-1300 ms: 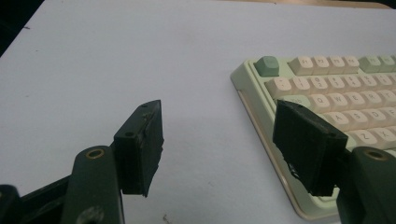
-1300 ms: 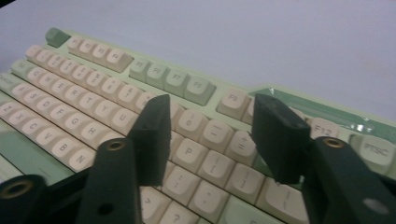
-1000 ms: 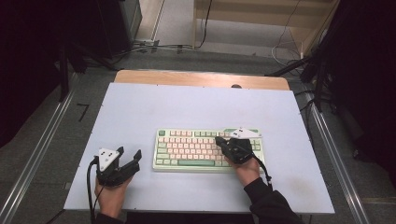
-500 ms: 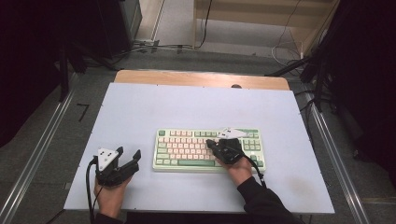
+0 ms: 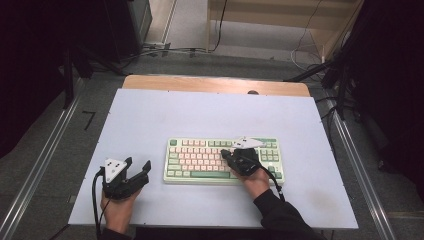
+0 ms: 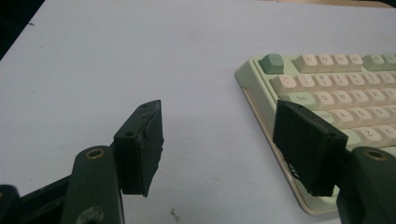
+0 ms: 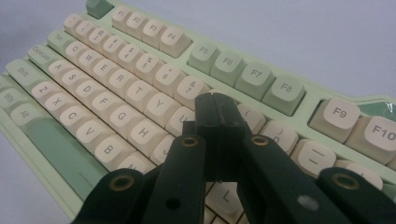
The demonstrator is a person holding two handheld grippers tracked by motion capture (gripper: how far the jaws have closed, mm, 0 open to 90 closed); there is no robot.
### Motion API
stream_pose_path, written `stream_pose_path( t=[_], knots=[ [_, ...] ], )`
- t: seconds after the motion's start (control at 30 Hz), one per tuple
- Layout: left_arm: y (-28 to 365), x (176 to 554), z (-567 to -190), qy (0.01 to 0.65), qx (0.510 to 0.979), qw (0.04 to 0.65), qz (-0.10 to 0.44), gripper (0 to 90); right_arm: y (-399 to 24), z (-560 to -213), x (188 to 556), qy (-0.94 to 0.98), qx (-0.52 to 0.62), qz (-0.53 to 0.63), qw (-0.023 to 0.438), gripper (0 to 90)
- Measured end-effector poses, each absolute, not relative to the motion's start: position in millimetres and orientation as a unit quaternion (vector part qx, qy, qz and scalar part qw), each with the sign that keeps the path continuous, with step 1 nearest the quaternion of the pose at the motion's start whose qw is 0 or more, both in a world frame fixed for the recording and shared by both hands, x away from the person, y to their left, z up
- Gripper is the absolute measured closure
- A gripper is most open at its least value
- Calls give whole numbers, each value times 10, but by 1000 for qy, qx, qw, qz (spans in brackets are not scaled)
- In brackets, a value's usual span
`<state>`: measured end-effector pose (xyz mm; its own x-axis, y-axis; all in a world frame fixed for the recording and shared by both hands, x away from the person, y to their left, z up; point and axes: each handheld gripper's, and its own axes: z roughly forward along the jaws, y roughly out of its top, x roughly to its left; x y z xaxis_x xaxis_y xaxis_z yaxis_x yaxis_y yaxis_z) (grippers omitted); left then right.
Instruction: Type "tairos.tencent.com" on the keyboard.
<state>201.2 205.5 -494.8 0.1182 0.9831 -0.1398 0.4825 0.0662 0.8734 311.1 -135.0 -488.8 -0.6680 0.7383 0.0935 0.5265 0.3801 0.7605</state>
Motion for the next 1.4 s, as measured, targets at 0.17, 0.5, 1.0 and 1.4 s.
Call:
stream_pose_path(
  t=[0.17, 0.5, 1.0, 1.4],
  knots=[
    [2055, 2010, -4944, 595, 616, 424, 296, 339, -1351, -4888, 3111, 820, 387, 401, 132, 877],
    [2036, 2030, -4938, 591, 618, 427, 293, 340, -1357, -4892, 3111, 823, 390, 396, 121, 876],
    [1835, 2187, -4919, 563, 644, 438, 278, 350, -1598, -4819, 3064, 798, 403, 432, 124, 450],
    [1641, 2334, -4911, 536, 671, 442, 261, 531, -1796, -4829, 3016, 786, 424, 427, 138, 318]
  ],
)
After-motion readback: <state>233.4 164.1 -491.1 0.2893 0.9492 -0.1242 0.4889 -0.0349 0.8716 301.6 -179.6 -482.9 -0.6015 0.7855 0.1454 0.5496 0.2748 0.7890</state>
